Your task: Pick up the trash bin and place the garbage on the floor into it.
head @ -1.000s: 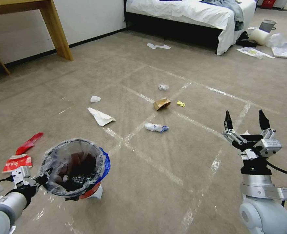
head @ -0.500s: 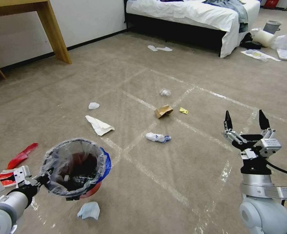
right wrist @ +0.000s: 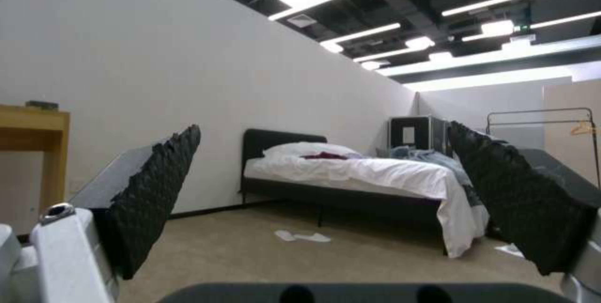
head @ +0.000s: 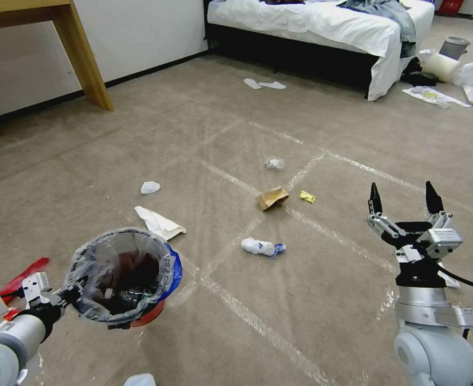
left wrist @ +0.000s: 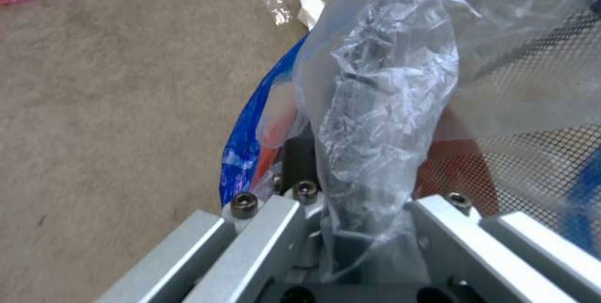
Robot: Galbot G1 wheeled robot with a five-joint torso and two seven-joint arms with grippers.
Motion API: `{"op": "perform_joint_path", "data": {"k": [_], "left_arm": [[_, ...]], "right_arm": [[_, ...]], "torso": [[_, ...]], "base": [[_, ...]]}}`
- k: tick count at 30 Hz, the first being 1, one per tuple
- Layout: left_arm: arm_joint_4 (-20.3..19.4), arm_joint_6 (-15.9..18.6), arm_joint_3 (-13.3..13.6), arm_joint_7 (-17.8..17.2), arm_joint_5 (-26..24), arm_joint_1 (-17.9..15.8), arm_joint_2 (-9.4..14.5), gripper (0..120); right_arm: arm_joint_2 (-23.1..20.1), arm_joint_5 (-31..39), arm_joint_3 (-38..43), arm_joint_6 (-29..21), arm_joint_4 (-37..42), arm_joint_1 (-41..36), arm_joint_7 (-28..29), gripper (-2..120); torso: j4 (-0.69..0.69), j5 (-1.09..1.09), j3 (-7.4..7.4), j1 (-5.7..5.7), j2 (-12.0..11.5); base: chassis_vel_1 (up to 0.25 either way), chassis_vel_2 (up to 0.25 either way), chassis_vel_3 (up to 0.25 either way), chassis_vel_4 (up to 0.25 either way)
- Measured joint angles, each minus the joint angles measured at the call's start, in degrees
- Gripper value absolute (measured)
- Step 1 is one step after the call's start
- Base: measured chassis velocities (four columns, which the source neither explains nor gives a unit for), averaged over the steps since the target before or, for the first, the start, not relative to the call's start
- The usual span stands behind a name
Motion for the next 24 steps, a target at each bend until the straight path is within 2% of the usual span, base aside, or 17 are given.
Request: {"op": "perform_joint_path", "data": {"k": [12, 24], "left_arm": [[0.18, 0.0, 0.27, -0.23, -0.17, -0.44, -0.3, 1], [0.0, 0.0, -0.99, -0.18, -0.22, 0.47, -0.3, 1]], "right_arm": [[0.15, -1.02, -0.48, 0.1, -0.75, 0.37, 0.02, 100], [0.02, -1.03, -0.4, 0.39, -0.83, 0.37, -0.02, 100]], "torso": [[0.0, 0.0, 0.0, 0.0, 0.0], [0.0, 0.0, 0.0, 0.0, 0.0]], "base": [[-0.123, 0.125, 0.126, -0.133], [-0.117, 0.113, 0.114, -0.104]]}}
